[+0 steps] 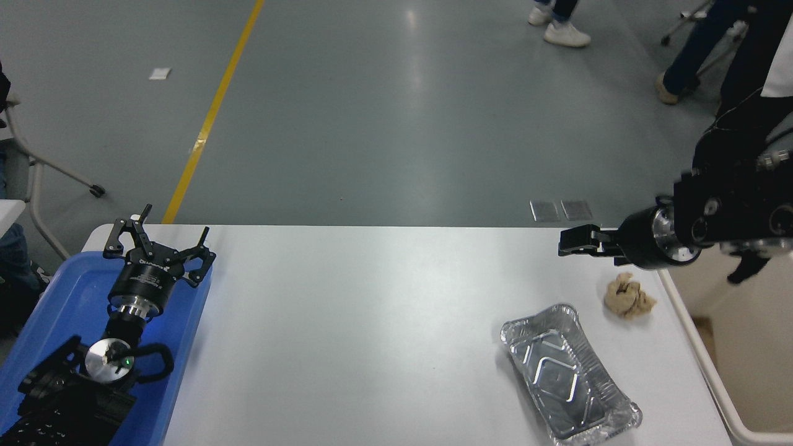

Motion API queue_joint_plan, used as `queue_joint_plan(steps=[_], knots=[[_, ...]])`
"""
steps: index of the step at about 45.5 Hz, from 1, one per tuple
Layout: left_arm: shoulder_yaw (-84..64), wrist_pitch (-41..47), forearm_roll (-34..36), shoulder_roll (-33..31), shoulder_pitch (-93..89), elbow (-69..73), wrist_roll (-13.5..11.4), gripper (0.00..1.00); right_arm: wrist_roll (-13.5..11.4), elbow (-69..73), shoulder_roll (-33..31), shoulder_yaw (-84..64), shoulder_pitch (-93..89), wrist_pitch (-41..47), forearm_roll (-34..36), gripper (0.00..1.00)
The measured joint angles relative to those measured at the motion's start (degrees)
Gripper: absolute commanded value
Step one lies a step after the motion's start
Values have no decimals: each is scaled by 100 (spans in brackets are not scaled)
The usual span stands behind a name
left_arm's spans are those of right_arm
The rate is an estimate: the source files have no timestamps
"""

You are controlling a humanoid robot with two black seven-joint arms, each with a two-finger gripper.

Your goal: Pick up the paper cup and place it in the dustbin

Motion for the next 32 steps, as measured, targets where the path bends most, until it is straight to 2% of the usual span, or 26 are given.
queue_joint_plan(steps=[16, 32], knots=[[-5, 0, -7, 3, 0, 0, 0, 99, -108, 692, 70, -284, 1840, 1940, -28, 100], [-8, 0, -9, 1, 0, 0, 0, 99, -135, 825, 27, -284, 2675, 2518, 20, 100]])
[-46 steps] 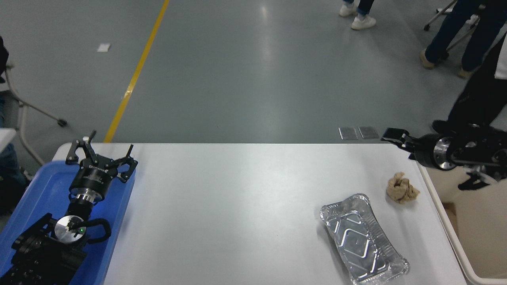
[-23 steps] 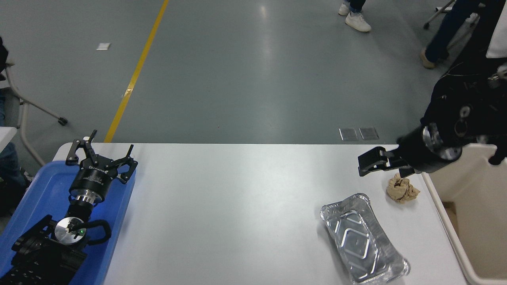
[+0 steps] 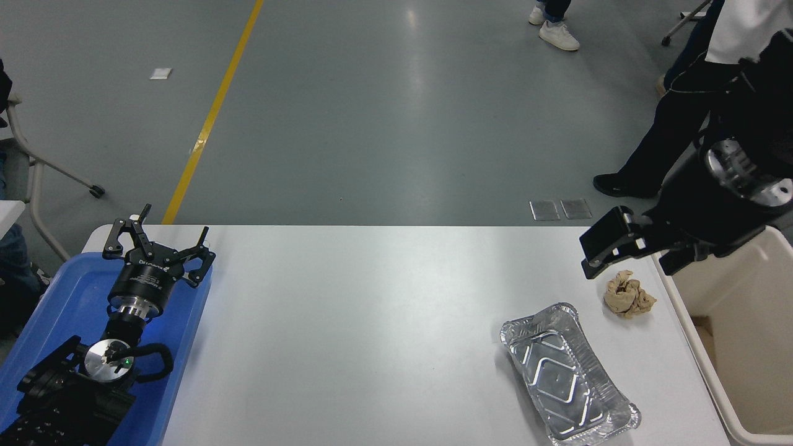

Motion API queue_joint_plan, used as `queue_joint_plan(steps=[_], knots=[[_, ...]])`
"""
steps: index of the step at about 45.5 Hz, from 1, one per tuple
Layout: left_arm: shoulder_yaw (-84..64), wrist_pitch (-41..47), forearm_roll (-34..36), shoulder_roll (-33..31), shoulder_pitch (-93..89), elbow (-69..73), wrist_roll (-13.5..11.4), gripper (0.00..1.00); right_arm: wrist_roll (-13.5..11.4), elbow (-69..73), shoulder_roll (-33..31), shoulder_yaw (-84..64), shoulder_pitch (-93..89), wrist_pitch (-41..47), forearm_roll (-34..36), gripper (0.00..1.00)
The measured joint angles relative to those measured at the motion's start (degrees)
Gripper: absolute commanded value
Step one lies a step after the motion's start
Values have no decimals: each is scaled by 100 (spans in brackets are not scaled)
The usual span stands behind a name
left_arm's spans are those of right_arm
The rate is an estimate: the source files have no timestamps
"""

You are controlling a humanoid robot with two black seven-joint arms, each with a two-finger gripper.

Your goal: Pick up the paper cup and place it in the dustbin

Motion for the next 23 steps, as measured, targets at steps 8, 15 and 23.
queue_joint_plan(steps=[8, 15, 23], knots=[[0, 0, -1, -1, 5, 0, 0, 99, -5, -1, 0, -6, -29, 72, 82, 100], [0, 0, -1, -1, 5, 0, 0, 99, -7, -24, 15, -21, -251, -90, 206, 100], [-1, 0, -1, -1, 5, 0, 0, 99, -7, -62, 7, -39, -475, -346, 274, 100]])
